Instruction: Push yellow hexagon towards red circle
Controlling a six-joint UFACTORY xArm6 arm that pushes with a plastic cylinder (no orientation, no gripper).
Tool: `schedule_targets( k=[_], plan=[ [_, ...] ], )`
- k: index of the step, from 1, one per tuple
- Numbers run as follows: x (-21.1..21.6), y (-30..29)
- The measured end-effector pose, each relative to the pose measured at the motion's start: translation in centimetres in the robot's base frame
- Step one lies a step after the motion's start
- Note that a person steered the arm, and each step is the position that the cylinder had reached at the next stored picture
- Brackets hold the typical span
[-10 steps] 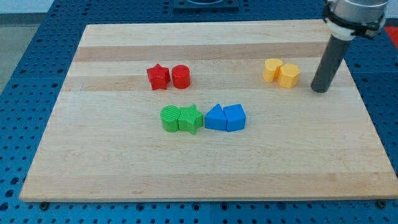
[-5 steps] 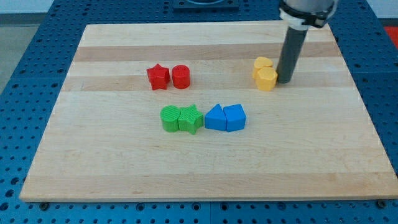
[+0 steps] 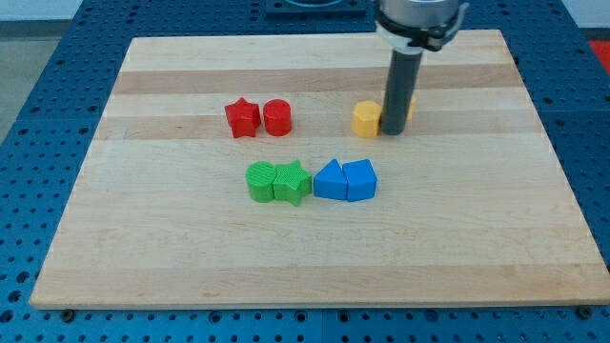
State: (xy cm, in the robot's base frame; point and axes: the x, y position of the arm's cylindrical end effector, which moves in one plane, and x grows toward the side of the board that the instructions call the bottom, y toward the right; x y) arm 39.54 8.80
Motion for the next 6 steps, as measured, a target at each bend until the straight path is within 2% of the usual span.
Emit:
schedule_targets(
  k=[3,6],
  plan=[
    [-2.0,-1.0],
    [-2.0,-4.3]
  ],
)
